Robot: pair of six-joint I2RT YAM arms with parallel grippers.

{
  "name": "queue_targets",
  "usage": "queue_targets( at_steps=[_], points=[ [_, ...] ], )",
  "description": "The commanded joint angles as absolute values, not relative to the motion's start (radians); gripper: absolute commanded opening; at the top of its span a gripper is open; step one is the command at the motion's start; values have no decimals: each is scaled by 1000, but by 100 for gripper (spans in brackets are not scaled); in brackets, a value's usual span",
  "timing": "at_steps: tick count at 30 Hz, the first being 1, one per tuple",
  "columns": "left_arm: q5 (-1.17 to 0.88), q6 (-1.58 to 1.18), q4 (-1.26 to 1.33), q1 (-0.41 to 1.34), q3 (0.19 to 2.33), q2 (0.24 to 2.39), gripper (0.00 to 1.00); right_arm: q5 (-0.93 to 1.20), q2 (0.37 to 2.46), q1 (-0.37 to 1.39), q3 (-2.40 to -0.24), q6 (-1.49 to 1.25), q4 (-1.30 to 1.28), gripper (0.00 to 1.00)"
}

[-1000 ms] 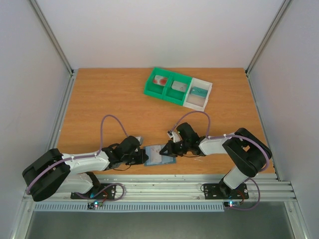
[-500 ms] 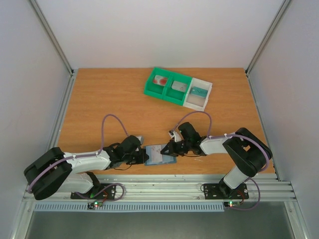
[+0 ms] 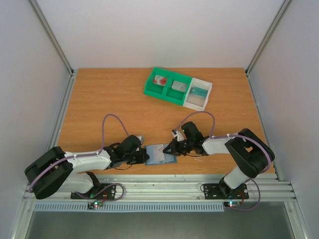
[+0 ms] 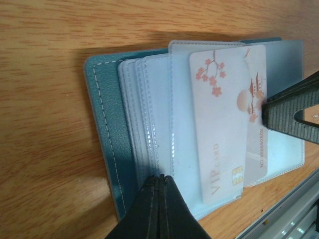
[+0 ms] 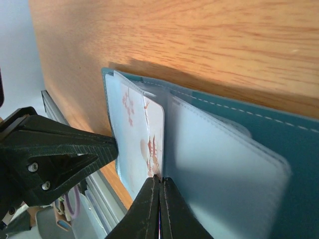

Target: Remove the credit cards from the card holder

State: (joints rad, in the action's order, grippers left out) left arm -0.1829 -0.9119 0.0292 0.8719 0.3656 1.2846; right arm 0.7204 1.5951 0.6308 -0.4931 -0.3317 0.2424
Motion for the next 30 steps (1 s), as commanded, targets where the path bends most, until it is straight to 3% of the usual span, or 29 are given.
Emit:
queue_targets(
  at_steps=[1,13,21,23,30],
  points=[
    [-163,-905,5,876,375,1308,0,715,1546,603,-477,-305,211,1],
    [-171,-907,-23,876,386,1298,2,608,1400,599,-495,-261,-12,1],
    [-175,-915,-21,876,385,1278,5,616,1356,597,-489,-284,-22,1],
    [-178,-919,-24,876,390,1266,7,613,1337,597,-489,-287,-32,1],
    [-231,-944,6,879,422,1217,34,604,1276,599,-496,-297,-78,1]
  ],
)
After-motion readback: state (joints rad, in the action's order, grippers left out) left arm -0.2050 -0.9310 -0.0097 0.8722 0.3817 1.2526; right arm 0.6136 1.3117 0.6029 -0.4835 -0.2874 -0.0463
